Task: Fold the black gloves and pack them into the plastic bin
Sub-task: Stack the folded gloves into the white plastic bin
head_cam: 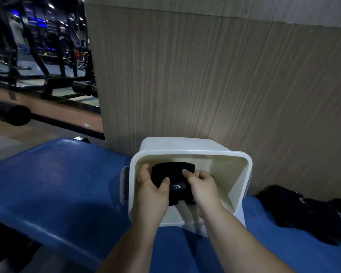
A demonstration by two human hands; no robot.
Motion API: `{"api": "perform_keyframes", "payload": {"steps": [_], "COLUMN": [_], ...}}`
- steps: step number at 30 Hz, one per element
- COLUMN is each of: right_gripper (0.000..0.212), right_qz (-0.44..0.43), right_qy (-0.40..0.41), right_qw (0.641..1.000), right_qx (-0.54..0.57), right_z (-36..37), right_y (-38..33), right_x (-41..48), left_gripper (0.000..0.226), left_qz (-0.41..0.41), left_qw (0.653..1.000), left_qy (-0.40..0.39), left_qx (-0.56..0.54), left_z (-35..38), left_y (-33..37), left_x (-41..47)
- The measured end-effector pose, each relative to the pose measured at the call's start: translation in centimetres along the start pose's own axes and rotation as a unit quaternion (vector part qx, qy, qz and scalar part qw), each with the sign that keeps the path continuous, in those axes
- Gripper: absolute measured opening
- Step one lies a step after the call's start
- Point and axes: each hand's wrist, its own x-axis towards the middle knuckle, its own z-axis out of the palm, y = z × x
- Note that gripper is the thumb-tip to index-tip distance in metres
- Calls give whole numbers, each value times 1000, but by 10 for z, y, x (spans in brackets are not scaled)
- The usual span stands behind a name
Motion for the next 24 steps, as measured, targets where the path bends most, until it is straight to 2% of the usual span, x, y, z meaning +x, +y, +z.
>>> {"api": "perform_keyframes", "payload": {"steps": [2,6,9,12,14,17,24], "right_gripper": [39,33,33,33,33,33,34], "right_qz": [-20,-43,-61,-71,-72,-76,-87], "right_qy": [7,12,16,19,24,21,11], "right_qw": [999,997,991,976,963,942,896], "right_qx": [-25,-67,-122,-206,-257,-327,-435], "right_z": [3,10,14,17,18,21,20], "right_y": [-1,-2,-2,-4,-5,-5,3], "right_x": [4,11,15,16,17,18,20], "left_gripper": [54,29,25,27,37,51,54], "left_qz": [18,44,62,78,91,86,114], "left_qw": [999,994,991,983,972,955,895], "left_qy": [12,15,23,46,50,36,-10], "left_qx": [37,97,117,158,213,281,432], "left_z": [1,0,0,1,3,6,5], "left_y": [1,-1,-2,-4,-7,-8,-9], "left_x": [1,6,11,14,14,12,9]}}
